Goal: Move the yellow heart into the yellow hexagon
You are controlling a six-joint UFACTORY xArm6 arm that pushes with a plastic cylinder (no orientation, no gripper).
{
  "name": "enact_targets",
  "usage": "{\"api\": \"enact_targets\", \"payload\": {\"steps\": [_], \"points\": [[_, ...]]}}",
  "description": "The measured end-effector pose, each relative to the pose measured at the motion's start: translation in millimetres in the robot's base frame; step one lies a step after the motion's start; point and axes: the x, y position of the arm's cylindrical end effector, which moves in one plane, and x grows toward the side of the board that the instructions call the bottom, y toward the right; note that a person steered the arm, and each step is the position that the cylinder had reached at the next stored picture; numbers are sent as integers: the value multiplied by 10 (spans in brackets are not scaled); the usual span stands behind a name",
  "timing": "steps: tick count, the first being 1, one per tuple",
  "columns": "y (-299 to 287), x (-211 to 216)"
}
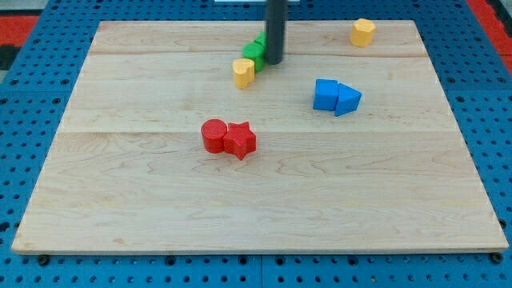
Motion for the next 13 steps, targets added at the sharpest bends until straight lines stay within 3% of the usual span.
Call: {"api": "enact_targets", "payload": {"steps": [2, 3, 4, 5, 7, 9, 11, 13], "points": [[-977, 19], [-976, 149], [-806, 514], [-694, 519], [-18, 303], [254, -41], [348, 365], [402, 159]]}}
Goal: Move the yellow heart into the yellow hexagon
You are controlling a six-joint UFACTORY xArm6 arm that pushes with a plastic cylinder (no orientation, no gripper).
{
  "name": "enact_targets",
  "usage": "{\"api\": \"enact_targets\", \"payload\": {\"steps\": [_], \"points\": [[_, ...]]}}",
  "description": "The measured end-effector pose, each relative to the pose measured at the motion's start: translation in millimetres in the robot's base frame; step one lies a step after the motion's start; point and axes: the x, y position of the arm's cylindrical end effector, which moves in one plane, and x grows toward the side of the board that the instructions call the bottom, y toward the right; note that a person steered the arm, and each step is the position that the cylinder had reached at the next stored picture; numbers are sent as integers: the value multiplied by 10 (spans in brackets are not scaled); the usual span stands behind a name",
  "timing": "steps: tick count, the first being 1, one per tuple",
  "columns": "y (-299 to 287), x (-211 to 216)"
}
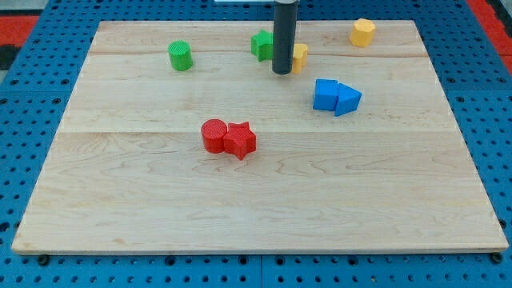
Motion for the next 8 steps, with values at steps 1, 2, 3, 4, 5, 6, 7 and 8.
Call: {"api": "enact_targets", "payload": {"steps": [1, 2, 3, 4, 5, 6, 7, 8], "points": [[258, -171], [595, -310], [755, -418], [116, -220], [-154, -357], [-97, -706], [220, -706], [572, -707]]}}
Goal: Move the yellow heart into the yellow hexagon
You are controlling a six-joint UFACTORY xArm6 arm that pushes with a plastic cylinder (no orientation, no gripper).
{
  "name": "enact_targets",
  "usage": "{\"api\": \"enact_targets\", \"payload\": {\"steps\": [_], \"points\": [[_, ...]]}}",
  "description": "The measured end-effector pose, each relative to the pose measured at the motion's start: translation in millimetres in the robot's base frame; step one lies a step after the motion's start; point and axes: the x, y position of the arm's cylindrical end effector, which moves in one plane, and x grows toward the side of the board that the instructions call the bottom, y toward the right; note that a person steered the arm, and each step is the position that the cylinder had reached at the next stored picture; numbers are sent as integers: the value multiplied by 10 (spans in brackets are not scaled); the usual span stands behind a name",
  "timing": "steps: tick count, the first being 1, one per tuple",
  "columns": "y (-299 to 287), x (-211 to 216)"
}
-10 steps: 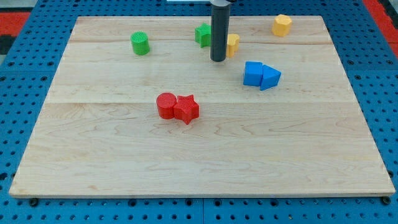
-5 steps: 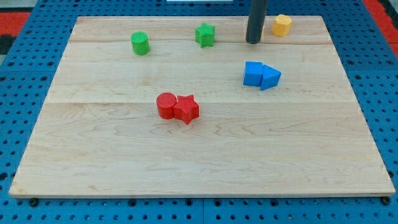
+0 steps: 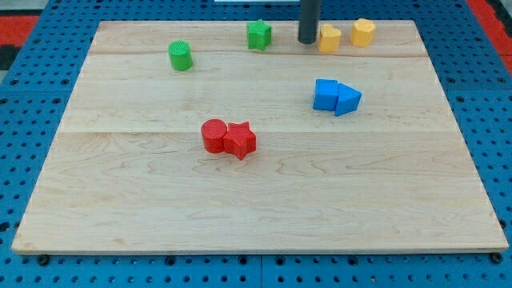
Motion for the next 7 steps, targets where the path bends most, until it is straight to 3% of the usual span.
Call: {"api": "enact_targets", "payload": {"steps": [5, 7], "points": [[108, -17], [541, 47]]}}
